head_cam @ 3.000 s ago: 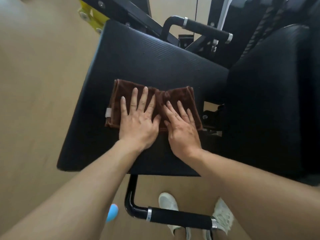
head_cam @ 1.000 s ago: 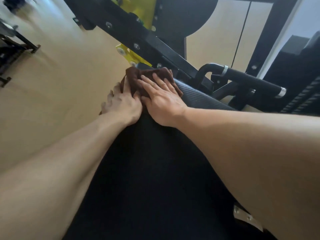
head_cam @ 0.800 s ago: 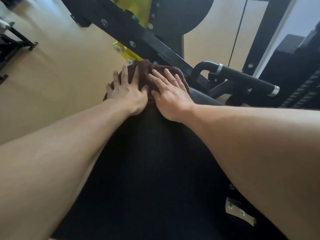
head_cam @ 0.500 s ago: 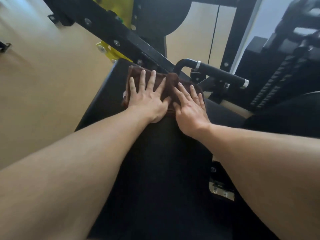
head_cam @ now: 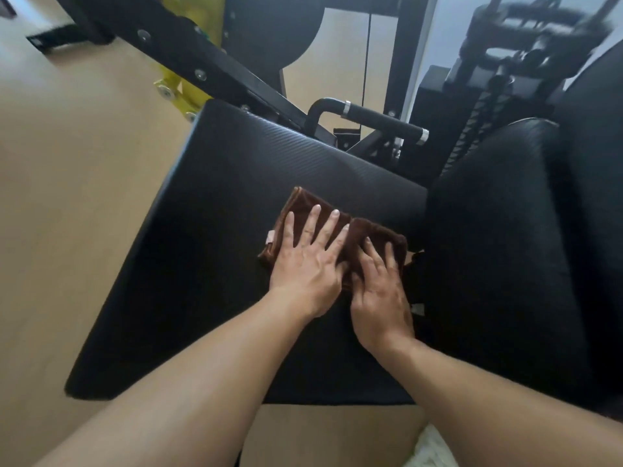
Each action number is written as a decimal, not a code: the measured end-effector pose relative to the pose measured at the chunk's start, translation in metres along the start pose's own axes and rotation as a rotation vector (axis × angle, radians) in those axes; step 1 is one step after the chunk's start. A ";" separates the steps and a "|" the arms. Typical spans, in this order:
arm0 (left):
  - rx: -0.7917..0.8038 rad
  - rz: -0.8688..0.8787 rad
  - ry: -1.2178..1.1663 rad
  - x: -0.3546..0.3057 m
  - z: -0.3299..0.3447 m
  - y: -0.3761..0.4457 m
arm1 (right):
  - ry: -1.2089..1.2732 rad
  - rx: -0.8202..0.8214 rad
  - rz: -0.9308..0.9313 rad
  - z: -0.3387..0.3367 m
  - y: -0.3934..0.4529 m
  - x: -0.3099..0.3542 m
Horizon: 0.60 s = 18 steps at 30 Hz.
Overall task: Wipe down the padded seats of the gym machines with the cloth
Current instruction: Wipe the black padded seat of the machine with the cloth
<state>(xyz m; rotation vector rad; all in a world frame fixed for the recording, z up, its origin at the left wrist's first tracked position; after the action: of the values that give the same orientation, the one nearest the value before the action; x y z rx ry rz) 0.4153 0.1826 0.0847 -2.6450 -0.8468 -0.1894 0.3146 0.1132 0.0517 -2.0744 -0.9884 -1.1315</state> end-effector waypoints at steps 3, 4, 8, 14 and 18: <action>0.013 0.028 0.004 -0.013 0.007 -0.032 | -0.074 0.022 0.028 0.004 -0.035 -0.008; 0.020 0.030 0.001 -0.016 0.008 -0.038 | -0.094 0.036 0.031 0.005 -0.042 -0.009; 0.056 0.009 -0.048 -0.019 0.009 -0.042 | -0.142 0.082 0.027 0.005 -0.045 -0.008; 0.093 -0.027 -0.084 -0.019 0.005 -0.004 | -0.137 0.047 0.063 0.001 -0.007 -0.007; 0.134 -0.031 -0.092 -0.017 -0.003 0.045 | -0.104 -0.057 0.188 -0.007 0.034 -0.006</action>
<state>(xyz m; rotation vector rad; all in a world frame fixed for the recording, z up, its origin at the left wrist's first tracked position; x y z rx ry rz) 0.4276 0.1378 0.0697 -2.5332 -0.8976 -0.0176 0.3367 0.0870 0.0449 -2.2384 -0.7968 -0.9754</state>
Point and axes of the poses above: each hand's wrist, its own y-axis towards the middle knuckle, its own z-axis out of the palm, x = y × z, the point moved 6 cm from there along y, towards the middle knuckle, and after that the axes turned 11 degrees about y, right-handed, at the moved point
